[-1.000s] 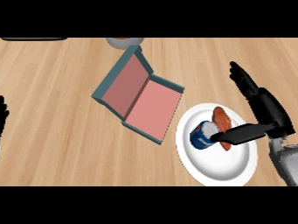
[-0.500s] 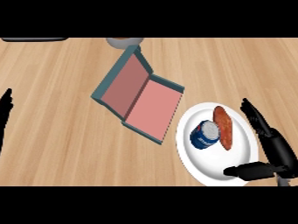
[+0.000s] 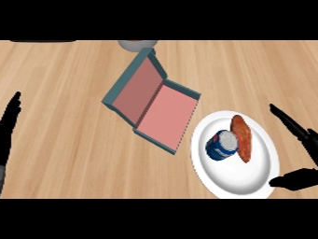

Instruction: Pick the can from the plate and place it in the cardboard box

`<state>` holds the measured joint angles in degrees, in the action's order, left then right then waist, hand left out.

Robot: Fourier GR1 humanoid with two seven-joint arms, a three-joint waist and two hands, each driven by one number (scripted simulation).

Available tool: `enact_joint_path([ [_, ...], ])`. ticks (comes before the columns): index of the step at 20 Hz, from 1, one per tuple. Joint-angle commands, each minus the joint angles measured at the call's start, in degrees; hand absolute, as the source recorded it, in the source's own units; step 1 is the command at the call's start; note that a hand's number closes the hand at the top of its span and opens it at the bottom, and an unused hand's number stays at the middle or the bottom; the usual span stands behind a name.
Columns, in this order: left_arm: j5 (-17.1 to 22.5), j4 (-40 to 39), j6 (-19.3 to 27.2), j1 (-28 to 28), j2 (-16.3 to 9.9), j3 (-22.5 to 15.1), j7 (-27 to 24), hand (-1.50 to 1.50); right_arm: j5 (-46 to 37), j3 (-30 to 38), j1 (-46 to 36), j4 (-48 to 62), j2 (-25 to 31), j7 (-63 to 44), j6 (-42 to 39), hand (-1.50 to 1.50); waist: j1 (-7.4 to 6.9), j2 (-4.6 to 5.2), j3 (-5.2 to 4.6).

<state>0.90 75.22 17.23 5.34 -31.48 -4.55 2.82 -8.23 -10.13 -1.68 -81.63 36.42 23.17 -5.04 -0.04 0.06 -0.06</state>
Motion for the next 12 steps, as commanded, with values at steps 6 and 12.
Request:
enact_joint_path([
  [6, -0.5, -3.8, -1.2, 0.4, 1.6, 1.0, -2.8, 0.0, -8.3, -8.0, -9.9, -5.1, 5.8, -20.8, -12.7, -1.5, -0.56, 0.09, -0.07],
  [12, -2.1, -0.3, -2.1, -0.6, 0.9, 3.2, -1.0, 0.0, -7.7, -9.0, -13.9, -7.3, 0.4, -30.5, -21.4, -1.5, -0.16, -0.09, 0.03],
])
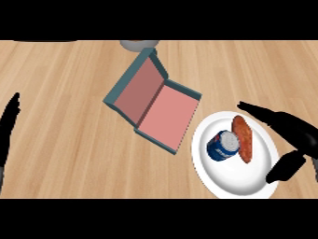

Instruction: Pick the can from the plate and place it in the cardboard box

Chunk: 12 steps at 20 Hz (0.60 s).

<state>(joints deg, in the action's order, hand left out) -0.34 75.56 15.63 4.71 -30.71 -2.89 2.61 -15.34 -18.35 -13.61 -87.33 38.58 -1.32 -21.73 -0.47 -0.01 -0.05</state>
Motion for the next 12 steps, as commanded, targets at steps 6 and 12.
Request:
enact_joint_path([
  [6, -2.4, 0.2, -2.6, 0.2, 2.1, 2.4, 0.7, 0.0, -9.9, -2.8, -5.0, 5.5, -9.5, -6.2, -3.7, -1.5, 0.16, 0.02, 0.05],
  [12, -6.6, -0.3, -2.8, 1.2, 4.8, 4.1, 0.7, 0.0, -14.2, 0.7, -4.7, 7.2, -13.2, -4.2, -5.4, -1.5, 0.29, 0.03, 0.06],
])
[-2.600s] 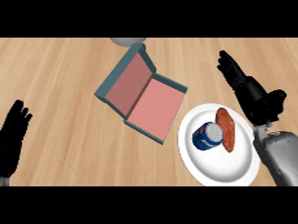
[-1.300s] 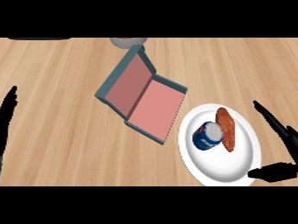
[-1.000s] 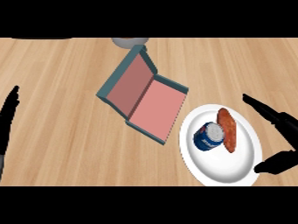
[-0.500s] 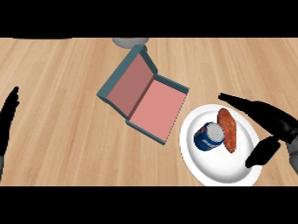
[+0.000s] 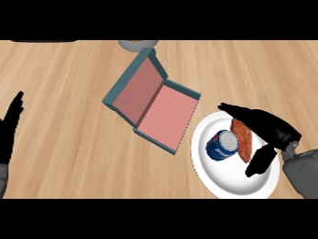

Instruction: Pick the can from the plate and place it in the cardboard box

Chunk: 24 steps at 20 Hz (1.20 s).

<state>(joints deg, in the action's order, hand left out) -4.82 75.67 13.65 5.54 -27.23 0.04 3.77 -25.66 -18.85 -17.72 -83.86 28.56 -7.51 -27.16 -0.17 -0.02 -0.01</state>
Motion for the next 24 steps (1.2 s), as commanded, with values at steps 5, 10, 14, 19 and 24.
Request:
enact_joint_path([
  [5, -2.5, -2.6, -3.2, 2.8, 2.1, 3.4, 0.4, 0.0, -4.2, 3.6, -2.2, 2.3, -5.4, 2.1, -4.3, -1.5, 0.03, 0.03, 0.01],
  [10, -2.6, -2.3, -4.0, 0.9, 2.3, 5.6, -0.8, 0.0, -1.2, 5.4, 4.2, -9.2, -5.7, 0.6, -7.6, -1.5, 0.29, -0.05, 0.0],
  [14, -3.3, 5.1, -6.0, -0.5, 1.9, 6.7, 4.3, 0.0, -4.4, 6.1, 3.5, -6.9, -6.5, 4.5, -8.3, -1.5, 0.04, -0.03, 0.02],
  [19, -7.3, 1.0, -2.8, 0.3, 6.0, 5.0, 0.9, 0.0, -6.4, 2.1, 4.5, -12.8, -11.8, -6.3, -12.0, -1.5, 0.2, -0.04, 0.0],
  [24, -4.4, 2.0, -7.9, -2.1, 3.6, 8.5, -1.1, 0.0, -11.2, 1.6, 3.5, -6.9, -13.0, -6.9, -11.4, -1.5, -0.04, 0.0, 0.01],
])
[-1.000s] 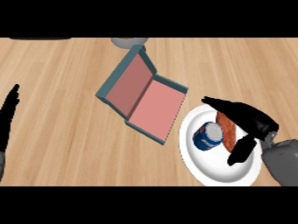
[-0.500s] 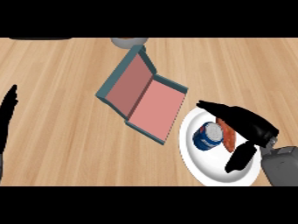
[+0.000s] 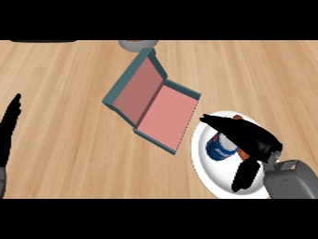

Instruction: Pick the can from the plate and place it in the cardboard box

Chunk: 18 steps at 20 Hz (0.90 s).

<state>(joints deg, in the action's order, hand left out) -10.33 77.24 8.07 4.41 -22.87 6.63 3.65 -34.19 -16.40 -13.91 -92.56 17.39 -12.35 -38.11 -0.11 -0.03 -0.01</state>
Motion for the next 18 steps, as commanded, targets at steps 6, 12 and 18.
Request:
enact_joint_path([
  [6, -2.0, -2.9, -0.9, 2.2, 1.9, 1.6, -1.7, 0.0, -8.5, -0.6, -2.4, 11.1, -5.7, 1.9, 6.8, 1.5, -0.05, 0.09, 0.01],
  [12, -2.2, -1.2, -1.2, 0.1, 2.1, 2.2, -2.7, 0.0, -17.4, -1.7, -4.1, 15.8, -6.2, 8.3, 21.0, 1.5, -0.27, 0.11, 0.02],
  [18, -1.4, 0.4, -3.0, 0.6, 1.5, 3.6, -0.2, 0.0, -17.9, 4.4, -7.4, 16.8, 0.2, 15.6, 21.8, 1.5, -0.28, 0.05, 0.03],
])
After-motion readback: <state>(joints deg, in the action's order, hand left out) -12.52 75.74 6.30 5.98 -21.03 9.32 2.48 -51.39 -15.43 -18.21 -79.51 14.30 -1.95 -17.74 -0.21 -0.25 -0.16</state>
